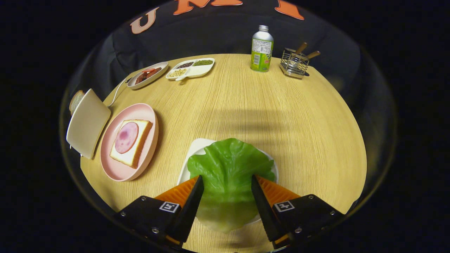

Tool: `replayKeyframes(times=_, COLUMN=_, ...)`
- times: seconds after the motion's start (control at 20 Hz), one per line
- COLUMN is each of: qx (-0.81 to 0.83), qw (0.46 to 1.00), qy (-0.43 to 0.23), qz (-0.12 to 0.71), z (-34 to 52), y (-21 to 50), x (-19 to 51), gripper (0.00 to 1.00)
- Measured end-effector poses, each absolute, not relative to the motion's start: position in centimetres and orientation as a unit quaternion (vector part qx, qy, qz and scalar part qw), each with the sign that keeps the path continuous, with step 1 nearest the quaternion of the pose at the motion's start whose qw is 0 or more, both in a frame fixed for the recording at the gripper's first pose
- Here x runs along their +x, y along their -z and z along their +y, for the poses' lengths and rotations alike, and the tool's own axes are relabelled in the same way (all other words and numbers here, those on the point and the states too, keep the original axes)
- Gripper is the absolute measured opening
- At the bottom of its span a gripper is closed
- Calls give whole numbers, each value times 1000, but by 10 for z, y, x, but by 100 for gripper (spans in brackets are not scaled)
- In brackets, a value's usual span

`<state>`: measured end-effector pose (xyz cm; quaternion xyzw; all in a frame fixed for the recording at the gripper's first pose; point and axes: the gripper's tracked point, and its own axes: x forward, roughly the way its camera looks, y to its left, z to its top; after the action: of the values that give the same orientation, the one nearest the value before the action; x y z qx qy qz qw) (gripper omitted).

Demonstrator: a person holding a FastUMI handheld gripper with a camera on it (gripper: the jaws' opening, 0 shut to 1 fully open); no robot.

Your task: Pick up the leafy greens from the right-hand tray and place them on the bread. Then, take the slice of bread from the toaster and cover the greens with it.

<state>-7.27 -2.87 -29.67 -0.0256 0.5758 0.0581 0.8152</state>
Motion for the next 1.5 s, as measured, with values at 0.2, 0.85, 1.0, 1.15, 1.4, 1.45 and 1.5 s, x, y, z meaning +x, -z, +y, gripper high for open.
replayKeyframes(times=0.2, qx=-38, qw=817, qy=-57, qz=572, z=-28, y=299, x=-73, gripper=73)
replayKeyframes(times=0.85, qx=50, qw=832, qy=-51, qz=550, z=-26, y=281, x=-65, gripper=5)
replayKeyframes(times=1.0, qx=52, qw=842, qy=-60, qz=533, z=-22, y=265, x=-62, gripper=5)
replayKeyframes(times=1.15, qx=64, qw=851, qy=-72, qz=516, z=-11, y=246, x=-56, gripper=4)
replayKeyframes(times=1.4, qx=74, qw=868, qy=-104, qz=480, z=20, y=212, x=-41, gripper=4)
replayKeyframes(times=1.45, qx=74, qw=871, qy=-113, qz=473, z=29, y=205, x=-37, gripper=4)
replayKeyframes(times=1.5, qx=73, qw=872, qy=-122, qz=467, z=39, y=200, x=-36, gripper=4)
